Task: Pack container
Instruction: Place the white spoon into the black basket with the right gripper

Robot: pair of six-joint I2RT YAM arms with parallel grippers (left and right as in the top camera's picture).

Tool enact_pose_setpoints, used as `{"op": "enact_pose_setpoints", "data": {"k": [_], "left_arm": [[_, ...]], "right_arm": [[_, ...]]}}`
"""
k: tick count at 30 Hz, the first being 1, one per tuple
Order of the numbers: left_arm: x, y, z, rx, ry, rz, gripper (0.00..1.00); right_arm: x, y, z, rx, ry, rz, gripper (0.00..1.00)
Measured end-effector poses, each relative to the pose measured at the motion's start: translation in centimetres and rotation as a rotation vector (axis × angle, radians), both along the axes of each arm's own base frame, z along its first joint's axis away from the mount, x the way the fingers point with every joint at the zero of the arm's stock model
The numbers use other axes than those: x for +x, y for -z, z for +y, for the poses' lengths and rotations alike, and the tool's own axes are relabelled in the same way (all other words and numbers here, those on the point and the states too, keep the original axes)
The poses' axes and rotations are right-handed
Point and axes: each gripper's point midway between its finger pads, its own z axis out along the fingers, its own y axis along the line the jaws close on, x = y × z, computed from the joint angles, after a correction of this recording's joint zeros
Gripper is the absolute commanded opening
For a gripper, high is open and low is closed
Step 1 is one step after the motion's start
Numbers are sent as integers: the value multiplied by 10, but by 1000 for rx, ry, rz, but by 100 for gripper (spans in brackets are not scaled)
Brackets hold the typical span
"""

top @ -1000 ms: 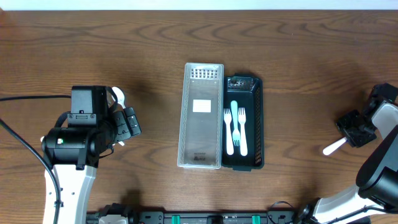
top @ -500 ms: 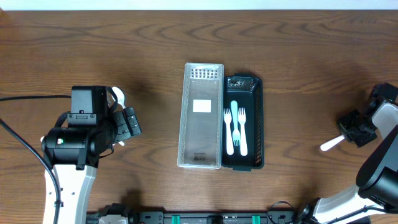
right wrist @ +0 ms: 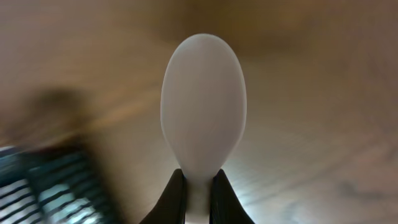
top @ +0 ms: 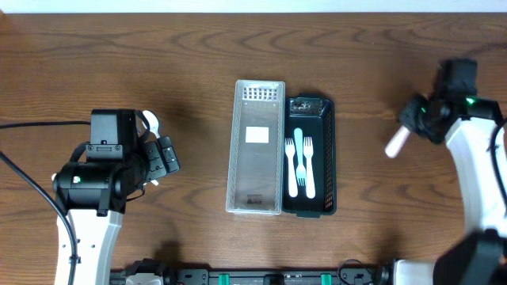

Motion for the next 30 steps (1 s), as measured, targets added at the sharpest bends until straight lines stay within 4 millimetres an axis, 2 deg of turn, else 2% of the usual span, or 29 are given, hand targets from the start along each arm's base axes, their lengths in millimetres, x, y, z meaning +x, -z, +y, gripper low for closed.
{"op": "enact_pose_setpoints", "data": {"k": [1,2,4,6,8,12,16,21,25,26,27,29,30], "left_arm": [[0,0,0,0,0,0,98],[0,0,0,0,0,0,98],[0,0,0,0,0,0,98],[0,0,0,0,0,0,98],[0,0,0,0,0,0,98],[0,0,0,0,0,0,98],[0,0,0,0,0,0,98],[0,0,0,0,0,0,98],[0,0,0,0,0,1,98],[0,0,0,0,0,1,98],[0,0,0,0,-1,1,98],[0,0,0,0,-1,1,98],[0,0,0,0,0,1,98]], "right_arm": [[4,-17,17,0,-49,-39,3],[7,-36,42,4,-118,-83,3],[8,-55,75,14,-206,-124,3],[4,-63,108,26,-293,-143,3],[-3,-60,134,37,-358,-127,4],[-17,-38,175,45,-460,-48,5],[-28,5,203,24,-527,96,5],[-38,63,220,-11,-565,263,3],[-42,95,223,-28,-566,344,5],[-42,99,223,-31,-564,355,8],[-42,103,223,-32,-561,362,17],[-41,105,223,-30,-549,365,42],[-41,105,223,-30,-546,366,46]]}}
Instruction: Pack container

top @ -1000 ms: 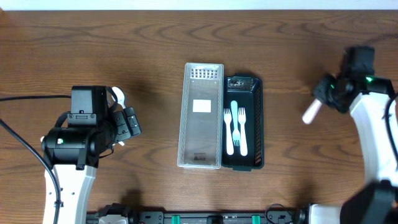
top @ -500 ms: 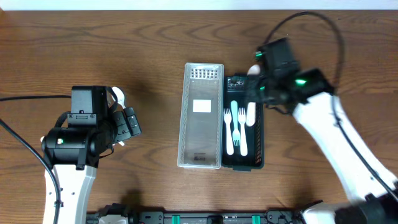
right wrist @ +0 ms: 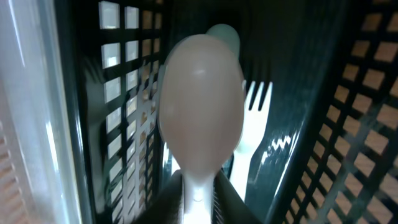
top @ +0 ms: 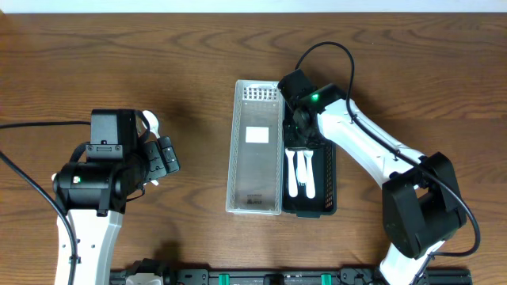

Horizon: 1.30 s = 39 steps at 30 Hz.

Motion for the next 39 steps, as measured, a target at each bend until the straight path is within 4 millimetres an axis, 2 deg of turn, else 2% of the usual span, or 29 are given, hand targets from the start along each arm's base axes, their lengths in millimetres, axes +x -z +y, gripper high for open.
{"op": "enact_pose_setpoints", "data": {"k": [3,10,13,15,18,20,23,25,27,28,31,33,37,39], "left_arm": [[0,0,0,0,0,0,98],[0,0,0,0,0,1,98],[-1,0,0,0,0,3,98],[0,0,0,0,-1,1,98],[4,-6,0,-13,-25,-19,98],[18,-22,1,-23,-54,-71,98],[43,-43,3,-27,-90,-138,98],[63,-49,6,-27,-115,-154,98],[81,-40,11,-28,-144,-127,98],[90,-29,15,-30,-162,-95,98],[107,18,28,-36,-211,37,98],[111,46,32,-48,-230,121,98],[118,93,38,-51,-237,239,98],[121,111,37,-54,-229,277,98]], "right_arm": [[1,0,1,3,-2,-6,52],[5,-3,0,6,-8,-14,52],[20,-22,-2,22,-10,-51,54],[37,-50,-6,47,-8,-116,60],[68,-114,-23,96,16,-271,64],[82,-164,-45,120,52,-386,66],[89,-229,-92,130,137,-533,67],[86,-256,-124,113,196,-593,67],[81,-269,-152,89,247,-618,68],[79,-269,-165,76,273,-614,69],[76,-263,-196,40,331,-586,73],[77,-256,-216,18,365,-570,74],[76,-252,-244,-15,413,-560,74],[75,-252,-251,-23,422,-560,74]]}}
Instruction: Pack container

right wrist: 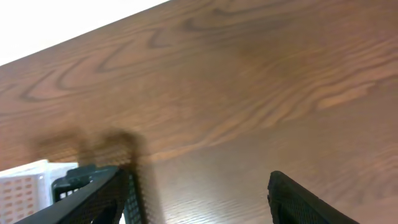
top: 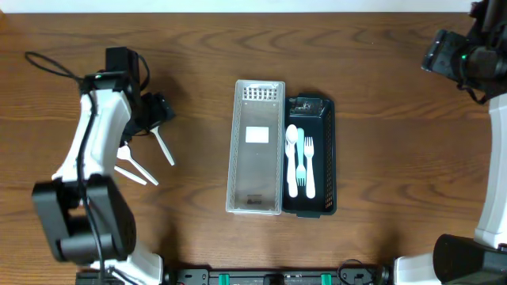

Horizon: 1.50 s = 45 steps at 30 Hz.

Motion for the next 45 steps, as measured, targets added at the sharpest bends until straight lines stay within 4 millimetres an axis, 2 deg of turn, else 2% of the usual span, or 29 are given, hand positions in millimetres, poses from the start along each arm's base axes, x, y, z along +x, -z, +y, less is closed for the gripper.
{"op": "enact_pose_setpoints", "data": {"k": [6,11,17,24,32,36,45], "left_arm": [[5,48,-1,-12,44,92,98],[4,73,-2,-21,99,145,98],[7,89,-5,-74,132,153,98],[9,89,-2,-93,127,140,98],[9,89,0,-90,130,139,68],[9,89,0,-92,128,140,41],[8,89,-1,-96,140,142,24]], "right_arm": [[-1,2,-3,-14,-13,11,75],[-1,9,-3,-20,-27,38,75],[2,23,-3,-14,-31,83,75],[5,30,-4,-13,-34,100,74],[8,28,-4,-15,-35,90,74],[8,28,-4,-16,-34,89,74],[10,27,-6,-23,-30,80,74]]}}
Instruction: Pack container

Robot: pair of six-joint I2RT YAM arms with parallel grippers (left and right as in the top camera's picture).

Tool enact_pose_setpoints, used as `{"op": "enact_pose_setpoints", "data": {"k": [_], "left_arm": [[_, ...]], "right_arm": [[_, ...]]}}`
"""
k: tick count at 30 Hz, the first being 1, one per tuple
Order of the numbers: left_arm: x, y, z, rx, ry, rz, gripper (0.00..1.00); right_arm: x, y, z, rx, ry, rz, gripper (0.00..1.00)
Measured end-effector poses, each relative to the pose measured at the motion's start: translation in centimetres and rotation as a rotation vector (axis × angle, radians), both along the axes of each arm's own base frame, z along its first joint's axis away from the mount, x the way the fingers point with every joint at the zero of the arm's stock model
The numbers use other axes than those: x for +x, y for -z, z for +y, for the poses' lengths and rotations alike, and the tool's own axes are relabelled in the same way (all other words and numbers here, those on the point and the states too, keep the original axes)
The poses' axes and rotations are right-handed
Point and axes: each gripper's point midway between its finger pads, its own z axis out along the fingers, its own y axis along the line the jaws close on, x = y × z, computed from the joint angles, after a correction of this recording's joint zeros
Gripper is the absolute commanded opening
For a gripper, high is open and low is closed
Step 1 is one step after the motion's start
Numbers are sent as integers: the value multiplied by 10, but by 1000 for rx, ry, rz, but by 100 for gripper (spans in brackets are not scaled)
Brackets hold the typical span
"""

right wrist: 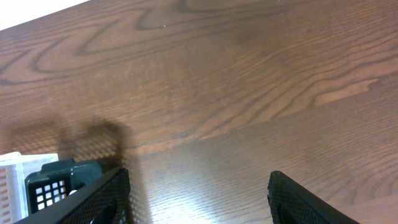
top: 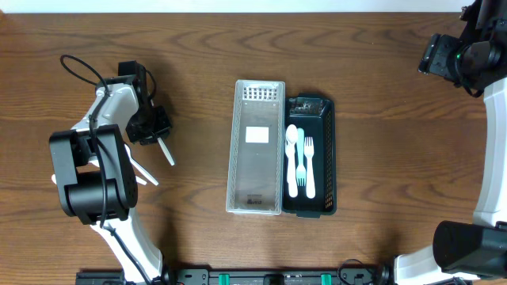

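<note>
The black mesh basket (top: 328,158) stands right of centre and holds a white spoon (top: 291,136), a pale teal utensil (top: 299,158) and a white fork (top: 308,162). Its corner also shows in the right wrist view as the basket (right wrist: 46,180). My right gripper (top: 445,57) hangs at the far right back, open and empty, its fingers (right wrist: 93,198) wide apart over bare wood. My left gripper (top: 150,127) sits over the upper end of a white utensil (top: 165,150) lying on the table. Whether it grips that utensil is hidden.
A clear plastic container (top: 259,146) lies against the basket's left side. More white utensils (top: 136,171) rest on the table below the left gripper, beside the left arm. A cable loops at the back left.
My left gripper has moved slightly toward me, from just beyond the white utensil's upper end to over it. The right gripper stays open at the far right back.
First my right gripper held a white spoon at the right of the table. Then it had the spoon down inside the basket. Later the spoon lay in the basket and the right gripper was open at the back right, while the left gripper had gone to the loose utensils.
</note>
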Motion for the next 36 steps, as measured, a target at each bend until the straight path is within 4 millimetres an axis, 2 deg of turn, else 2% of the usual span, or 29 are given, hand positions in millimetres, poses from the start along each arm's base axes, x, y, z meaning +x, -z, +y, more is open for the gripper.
{"op": "enact_pose_setpoints", "data": {"k": [9,14,17,20,24,26,29,32,34,36], "left_arm": [[-2,0,0,-2,0,9,7],[-6,-4,-1,-3,3,17,6],[-8,-20,-3,4,8,-1,6],[-6,-52,-11,18,34,-70,6],[-5,-119,-46,26,130,-239,6],[-10,-153,-76,18,208,-336,6],[-23,-189,-121,-15,312,-445,6],[-39,-209,-167,-63,412,-512,6],[-44,-211,-186,-81,453,-522,6],[-48,-204,-201,-89,487,-507,6]], "right_arm": [[0,0,-1,-3,1,-2,75],[0,0,-1,-3,1,-2,75],[0,0,-1,-4,-1,-2,75],[1,0,-1,-5,-1,-2,75],[1,0,-1,-5,-1,-2,75],[1,0,-1,-5,-1,-2,75],[1,0,-1,-5,-1,-2,75],[1,0,-1,-5,-1,-2,75],[0,0,-1,-5,-1,-2,75],[0,0,-1,-5,-1,-2,75]]}}
